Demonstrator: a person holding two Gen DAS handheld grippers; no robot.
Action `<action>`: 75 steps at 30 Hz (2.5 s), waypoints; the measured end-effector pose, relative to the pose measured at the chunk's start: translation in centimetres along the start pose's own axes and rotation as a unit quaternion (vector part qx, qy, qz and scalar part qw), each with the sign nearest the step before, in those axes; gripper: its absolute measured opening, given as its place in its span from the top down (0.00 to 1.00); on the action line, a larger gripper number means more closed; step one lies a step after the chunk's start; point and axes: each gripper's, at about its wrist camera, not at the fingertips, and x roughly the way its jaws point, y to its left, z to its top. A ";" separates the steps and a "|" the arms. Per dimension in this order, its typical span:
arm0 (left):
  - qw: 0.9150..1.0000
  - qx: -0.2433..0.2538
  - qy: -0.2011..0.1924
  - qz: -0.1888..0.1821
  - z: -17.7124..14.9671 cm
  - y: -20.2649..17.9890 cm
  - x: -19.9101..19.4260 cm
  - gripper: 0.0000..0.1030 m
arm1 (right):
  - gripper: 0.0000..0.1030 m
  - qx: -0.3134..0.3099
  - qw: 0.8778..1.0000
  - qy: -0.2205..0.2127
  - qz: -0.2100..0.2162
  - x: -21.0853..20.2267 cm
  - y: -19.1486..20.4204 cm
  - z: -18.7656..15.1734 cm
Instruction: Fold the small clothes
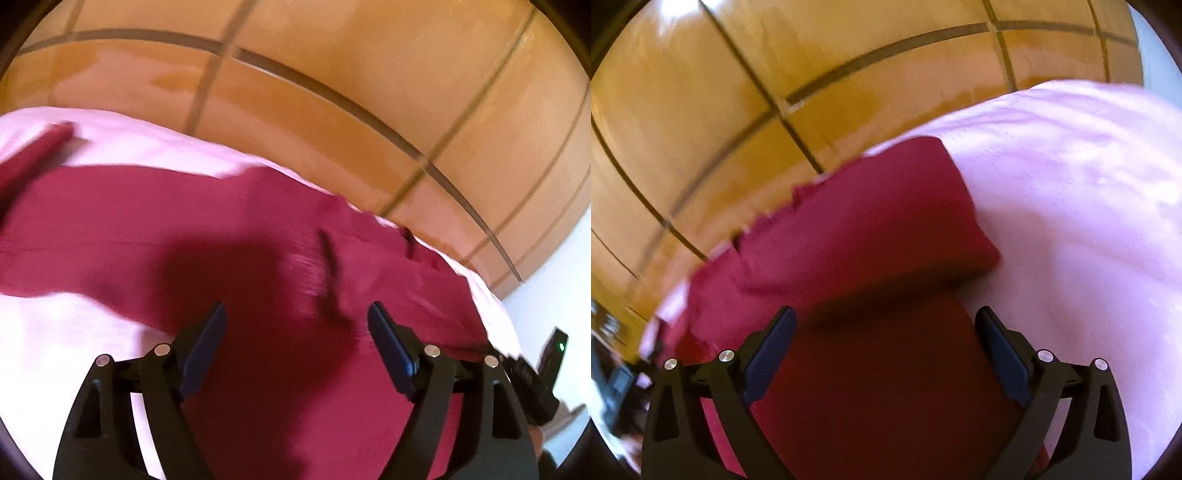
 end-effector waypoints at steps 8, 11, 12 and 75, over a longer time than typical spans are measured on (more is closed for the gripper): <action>0.981 -0.099 -0.077 0.149 2.9 10.6 -5.9 0.19 | 0.04 -0.107 0.987 0.023 -0.121 1.1 2.3 -2.9; 0.972 -0.092 -0.099 0.192 4.4 12.9 -7.1 0.19 | 0.04 -0.114 0.985 0.025 -0.130 1.4 2.4 -3.1; 0.970 -0.079 -0.099 0.208 5.2 13.3 -7.1 0.19 | 0.04 -0.112 0.985 0.023 -0.128 1.3 2.2 -3.1; 0.996 0.014 -0.057 0.070 -3.1 -4.2 -2.3 0.23 | 0.13 -0.056 0.995 -0.080 -0.036 -2.2 1.6 -3.3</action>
